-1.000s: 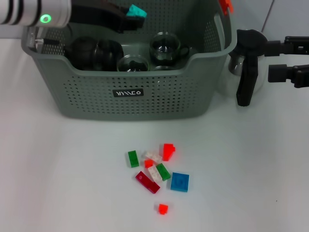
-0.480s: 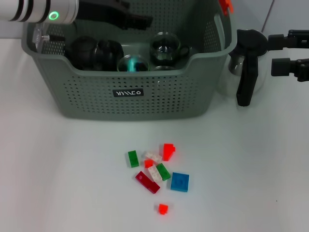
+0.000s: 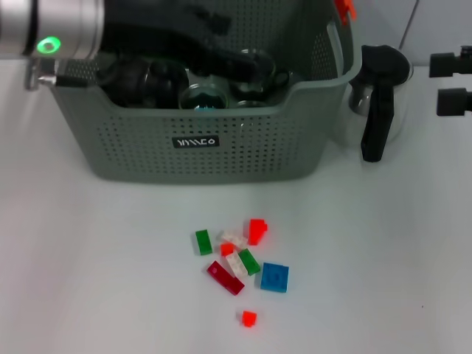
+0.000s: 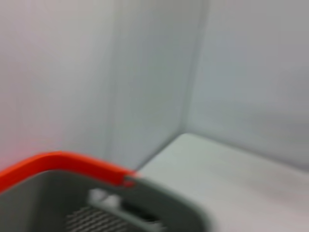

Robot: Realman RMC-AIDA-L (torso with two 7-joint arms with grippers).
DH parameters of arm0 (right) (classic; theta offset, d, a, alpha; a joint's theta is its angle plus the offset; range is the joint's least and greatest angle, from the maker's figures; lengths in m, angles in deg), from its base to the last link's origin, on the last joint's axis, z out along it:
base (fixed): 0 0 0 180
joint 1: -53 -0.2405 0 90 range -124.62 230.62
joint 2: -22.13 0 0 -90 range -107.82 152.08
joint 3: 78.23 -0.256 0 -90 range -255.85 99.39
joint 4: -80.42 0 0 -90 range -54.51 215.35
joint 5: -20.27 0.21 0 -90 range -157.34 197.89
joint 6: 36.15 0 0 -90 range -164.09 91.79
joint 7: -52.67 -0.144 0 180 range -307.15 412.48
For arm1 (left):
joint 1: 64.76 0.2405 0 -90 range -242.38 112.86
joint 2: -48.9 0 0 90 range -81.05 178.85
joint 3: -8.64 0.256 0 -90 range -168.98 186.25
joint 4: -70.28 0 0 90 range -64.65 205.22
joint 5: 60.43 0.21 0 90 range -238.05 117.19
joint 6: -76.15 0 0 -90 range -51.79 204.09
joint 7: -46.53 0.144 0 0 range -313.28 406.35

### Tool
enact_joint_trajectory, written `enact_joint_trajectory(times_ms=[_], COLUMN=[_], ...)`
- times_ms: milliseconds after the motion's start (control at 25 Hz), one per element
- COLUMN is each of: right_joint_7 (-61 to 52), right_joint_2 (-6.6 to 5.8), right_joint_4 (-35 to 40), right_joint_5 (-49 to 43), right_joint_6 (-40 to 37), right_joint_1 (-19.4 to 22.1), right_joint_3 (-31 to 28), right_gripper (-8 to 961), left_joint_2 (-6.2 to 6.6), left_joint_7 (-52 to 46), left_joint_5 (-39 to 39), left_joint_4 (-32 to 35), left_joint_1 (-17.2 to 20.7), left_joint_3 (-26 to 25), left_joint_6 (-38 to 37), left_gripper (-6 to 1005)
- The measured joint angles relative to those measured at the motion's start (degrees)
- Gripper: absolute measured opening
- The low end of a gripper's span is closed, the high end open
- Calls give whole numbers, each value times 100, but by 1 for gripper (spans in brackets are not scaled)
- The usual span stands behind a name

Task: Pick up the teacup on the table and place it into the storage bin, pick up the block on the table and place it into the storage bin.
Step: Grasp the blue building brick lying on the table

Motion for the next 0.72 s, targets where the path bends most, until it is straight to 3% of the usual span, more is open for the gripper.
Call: enact_joint_trajectory(times_ms=[240, 520, 720], right_joint_7=[46, -11, -289], right_joint_2=[-187, -202, -198], right_joint_4=[68, 226, 467], right_joint_5=[455, 477, 468], right_joint_6=[-4, -8, -12], right_joint_1=[286, 426, 449], right_joint_3=[707, 1428, 1986], right_gripper=[884, 882, 882], left_joint_2=[49, 34, -9], left_joint_7=[597, 1844, 2664], left_joint_5=[-1286, -1674, -1625], left_joint_4=[-272, -1410, -1551], left_joint_1=[627, 1134, 1494], left_joint_3=[-375, -738, -710], left_joint_6=[-1181, -1984, -2262], left_gripper=[962, 960, 959])
